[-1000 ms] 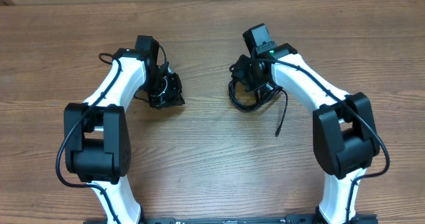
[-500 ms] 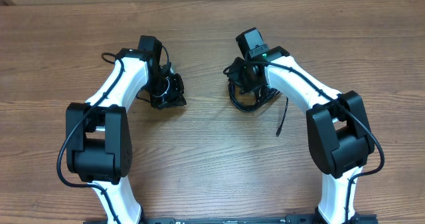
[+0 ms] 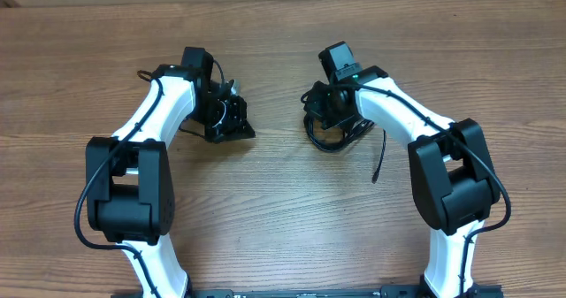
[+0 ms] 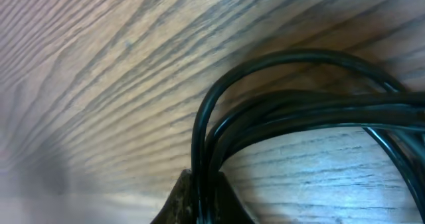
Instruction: Untangle cables
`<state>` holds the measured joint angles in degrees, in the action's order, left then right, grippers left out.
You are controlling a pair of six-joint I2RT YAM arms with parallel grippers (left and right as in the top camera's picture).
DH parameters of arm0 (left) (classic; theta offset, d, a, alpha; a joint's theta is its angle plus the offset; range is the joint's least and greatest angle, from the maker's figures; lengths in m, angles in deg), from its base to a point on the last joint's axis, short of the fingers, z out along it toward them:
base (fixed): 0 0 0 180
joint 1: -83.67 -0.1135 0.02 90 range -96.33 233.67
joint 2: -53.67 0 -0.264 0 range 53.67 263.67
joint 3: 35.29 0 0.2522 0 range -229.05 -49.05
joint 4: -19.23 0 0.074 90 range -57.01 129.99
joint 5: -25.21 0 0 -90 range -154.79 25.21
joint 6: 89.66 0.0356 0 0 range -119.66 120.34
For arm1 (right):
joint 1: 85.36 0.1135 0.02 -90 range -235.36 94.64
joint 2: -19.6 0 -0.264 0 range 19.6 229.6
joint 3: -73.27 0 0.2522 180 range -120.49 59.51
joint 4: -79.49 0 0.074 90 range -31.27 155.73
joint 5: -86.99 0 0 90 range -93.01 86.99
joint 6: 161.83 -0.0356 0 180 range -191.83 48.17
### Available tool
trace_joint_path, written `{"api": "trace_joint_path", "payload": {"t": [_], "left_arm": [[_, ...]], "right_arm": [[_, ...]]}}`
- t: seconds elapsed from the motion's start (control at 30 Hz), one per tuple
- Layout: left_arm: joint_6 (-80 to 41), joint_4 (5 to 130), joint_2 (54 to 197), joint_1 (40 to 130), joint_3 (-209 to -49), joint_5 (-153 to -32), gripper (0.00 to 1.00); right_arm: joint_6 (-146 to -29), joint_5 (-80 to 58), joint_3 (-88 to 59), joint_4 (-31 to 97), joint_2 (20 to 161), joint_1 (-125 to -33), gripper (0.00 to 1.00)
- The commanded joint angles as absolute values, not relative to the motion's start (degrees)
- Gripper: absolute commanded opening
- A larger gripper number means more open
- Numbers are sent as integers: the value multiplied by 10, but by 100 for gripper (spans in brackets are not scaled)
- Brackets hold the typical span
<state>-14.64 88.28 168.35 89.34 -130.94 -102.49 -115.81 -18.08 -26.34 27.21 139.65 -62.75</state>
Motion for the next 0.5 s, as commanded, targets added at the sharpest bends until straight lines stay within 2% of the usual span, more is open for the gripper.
{"api": "trace_joint_path", "payload": {"t": [0.0, 0.1, 0.2, 0.27, 0.47], "left_arm": [[-99, 864, 1683, 871, -1314, -1212, 10], [-118, 849, 1683, 875, -1314, -1240, 18], [-179, 837, 1683, 889, -1314, -1184, 21], [-226, 818, 1683, 911, -1314, -1165, 25], [-304, 768, 1683, 946, -1314, -1150, 27]], "right_arm": [[-1102, -300, -268, 279, 1346, -641, 4], [-1103, -362, -268, 285, 1340, -641, 4], [-1087, -404, -268, 295, 1340, -641, 4], [-1075, -462, -268, 313, 1340, -641, 4], [-1075, -468, -268, 316, 1340, -642, 4]]}}
